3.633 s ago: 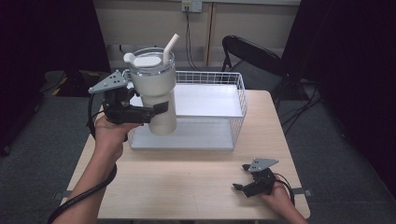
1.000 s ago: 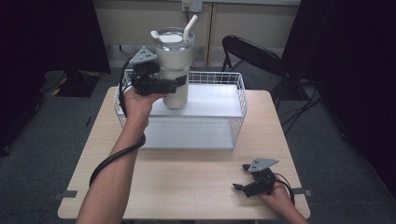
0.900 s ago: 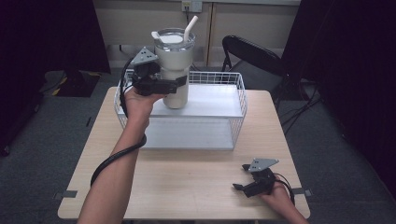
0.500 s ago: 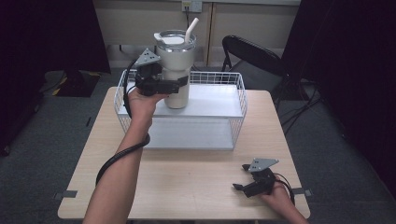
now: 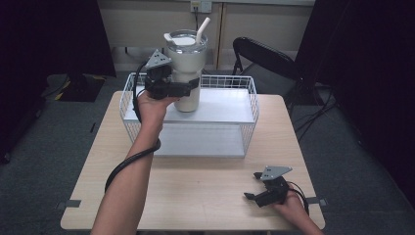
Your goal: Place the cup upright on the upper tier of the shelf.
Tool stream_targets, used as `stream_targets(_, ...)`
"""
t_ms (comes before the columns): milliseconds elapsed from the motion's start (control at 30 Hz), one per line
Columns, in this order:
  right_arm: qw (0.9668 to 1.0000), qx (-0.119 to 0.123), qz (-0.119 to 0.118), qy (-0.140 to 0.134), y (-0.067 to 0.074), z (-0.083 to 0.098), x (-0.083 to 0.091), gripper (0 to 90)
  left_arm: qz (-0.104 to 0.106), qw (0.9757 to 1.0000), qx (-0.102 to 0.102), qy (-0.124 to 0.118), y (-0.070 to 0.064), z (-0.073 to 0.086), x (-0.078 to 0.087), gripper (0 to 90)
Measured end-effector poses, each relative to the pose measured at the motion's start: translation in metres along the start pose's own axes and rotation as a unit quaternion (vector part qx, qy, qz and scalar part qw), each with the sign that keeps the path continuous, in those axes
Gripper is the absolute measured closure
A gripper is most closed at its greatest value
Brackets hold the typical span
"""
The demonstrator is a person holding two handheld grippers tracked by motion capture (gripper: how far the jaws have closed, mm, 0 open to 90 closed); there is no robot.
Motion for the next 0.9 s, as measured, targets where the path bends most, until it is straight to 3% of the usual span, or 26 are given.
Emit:
stream_targets(667, 1.0000, 0.001, -0.001, 0.000, -0.0001, 0.0000, 0.0000, 12.7, -0.012, 0.9999, -0.005, 0.004, 0.0077, 0.0033, -0.0050, 10.1)
stream_targets(900, 1.0000, 0.001, -0.001, 0.000, -0.0001, 0.0000, 0.0000, 12.7, -0.017, 0.9998, 0.002, 0.001, 0.0106, 0.0045, -0.0053, 10.1)
Point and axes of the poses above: each handheld gripper's, and its own axes: x roughly backward along the jaws, z roughly out of its underside, y roughly to its left, the point moved 8 cm from there along -x, roughly forward along the jaws, and after that the axes turned 11 degrees about z, right-handed, at the moved point
